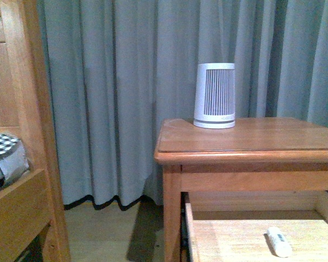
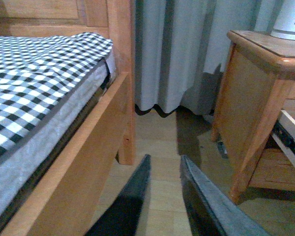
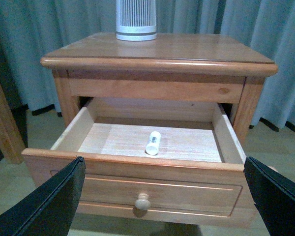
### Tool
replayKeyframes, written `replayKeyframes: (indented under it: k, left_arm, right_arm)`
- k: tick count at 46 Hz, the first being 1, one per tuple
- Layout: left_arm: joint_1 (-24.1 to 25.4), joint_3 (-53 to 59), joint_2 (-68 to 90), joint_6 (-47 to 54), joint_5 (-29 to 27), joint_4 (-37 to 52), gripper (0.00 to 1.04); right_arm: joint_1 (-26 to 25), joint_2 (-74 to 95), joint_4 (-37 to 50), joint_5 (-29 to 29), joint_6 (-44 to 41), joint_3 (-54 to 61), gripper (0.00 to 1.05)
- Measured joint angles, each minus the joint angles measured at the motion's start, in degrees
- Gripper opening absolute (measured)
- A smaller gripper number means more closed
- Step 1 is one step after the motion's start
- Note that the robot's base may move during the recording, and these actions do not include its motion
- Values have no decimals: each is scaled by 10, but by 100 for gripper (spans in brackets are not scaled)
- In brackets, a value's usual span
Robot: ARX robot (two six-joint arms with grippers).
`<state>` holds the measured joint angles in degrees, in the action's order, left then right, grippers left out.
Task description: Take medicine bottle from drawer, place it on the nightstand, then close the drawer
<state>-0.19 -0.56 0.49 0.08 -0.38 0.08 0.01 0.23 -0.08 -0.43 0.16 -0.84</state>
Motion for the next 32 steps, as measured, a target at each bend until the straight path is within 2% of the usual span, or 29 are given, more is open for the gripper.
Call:
replayKeyframes:
  k: [4, 5, 6, 9, 14, 17, 24, 32]
  left_arm:
    - [0, 0, -1, 0, 2, 0, 40]
    - [0, 0, -1, 0, 1, 0, 45]
    - [0, 0, -2, 0, 2, 0, 50]
    - [0, 0, -1, 0, 2, 0, 64]
    - [0, 0, -1, 0, 2, 0, 91]
    - [0, 0, -1, 0, 3, 0, 99]
    - [0, 0, -1, 0, 3, 0, 98]
    - [0, 0, -1, 0, 3, 0, 98]
  right_arm:
    - [0, 0, 0, 1, 0, 0, 98]
    - [5, 1, 4, 17, 2, 0, 98]
    - [18, 5, 21, 62, 3, 0, 98]
    - [27, 38, 55, 140, 14, 0, 98]
    - [-18, 181, 118, 148, 33, -22, 98]
    - [-38, 251, 139, 141, 38, -52, 98]
    - [-62, 438, 191, 123, 41, -154, 98]
    - [-55, 635, 166, 115, 39, -290, 98]
